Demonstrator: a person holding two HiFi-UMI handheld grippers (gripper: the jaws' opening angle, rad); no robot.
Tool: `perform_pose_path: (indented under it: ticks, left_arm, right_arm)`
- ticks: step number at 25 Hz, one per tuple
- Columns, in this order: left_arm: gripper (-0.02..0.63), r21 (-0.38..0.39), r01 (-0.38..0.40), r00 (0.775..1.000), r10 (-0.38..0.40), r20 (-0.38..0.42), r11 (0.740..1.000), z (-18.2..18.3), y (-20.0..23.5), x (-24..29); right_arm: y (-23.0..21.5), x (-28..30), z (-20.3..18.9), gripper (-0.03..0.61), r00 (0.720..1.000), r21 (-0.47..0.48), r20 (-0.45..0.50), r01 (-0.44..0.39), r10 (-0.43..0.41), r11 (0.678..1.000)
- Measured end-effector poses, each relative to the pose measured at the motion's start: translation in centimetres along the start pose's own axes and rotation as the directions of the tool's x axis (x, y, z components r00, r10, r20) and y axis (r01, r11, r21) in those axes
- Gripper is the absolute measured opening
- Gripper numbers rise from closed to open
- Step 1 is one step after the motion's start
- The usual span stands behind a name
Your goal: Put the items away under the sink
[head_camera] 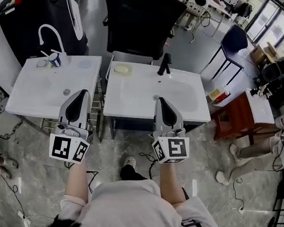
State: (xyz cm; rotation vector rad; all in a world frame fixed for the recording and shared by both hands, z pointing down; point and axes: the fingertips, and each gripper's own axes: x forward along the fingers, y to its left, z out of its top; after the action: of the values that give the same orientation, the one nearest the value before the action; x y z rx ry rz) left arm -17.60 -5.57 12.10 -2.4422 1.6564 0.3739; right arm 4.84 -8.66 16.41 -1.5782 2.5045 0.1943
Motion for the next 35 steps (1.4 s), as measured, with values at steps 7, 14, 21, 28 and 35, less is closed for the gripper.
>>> perform_pose_path:
  ticks: [7,14,21,28,35]
  left_arm:
    - [0.008,0.001,-0.034,0.999,0.034,0.008,0.999,-1.6,1.0,5.8]
    - [0.008,0.008,-0.060,0.998,0.060,0.013,0.998,-3.2,1.2,10.6]
    - [0.008,0.028,-0.068,0.998,0.068,0.004,0.997,-4.6,1.2,13.4]
    - [0.008,0.032,-0.077,0.997,0.078,-0.019,0.997,-5.8,3.8,16.1]
    - [0.008,0.009,-0.028,0.999,0.028,-0.025,1.000,-6.7,7.3,19.5]
  right_arm:
    - [-3.7,5.5,-0.8,0.012,0.999,-0.006,0.005,-0.046,0.046,0.999]
    - [-7.3,9.5,-1.8,0.012,0.996,-0.002,0.011,-0.087,0.087,0.996]
    - [-8.5,12.9,-3.1,0.012,0.987,-0.041,-0.010,-0.161,0.161,0.986]
    - [-7.6,17.7,-5.2,0.012,0.974,-0.104,-0.068,-0.224,0.218,0.969]
    - [-5.0,22.3,-8.6,0.012,0.952,-0.278,-0.192,-0.286,0.238,0.917]
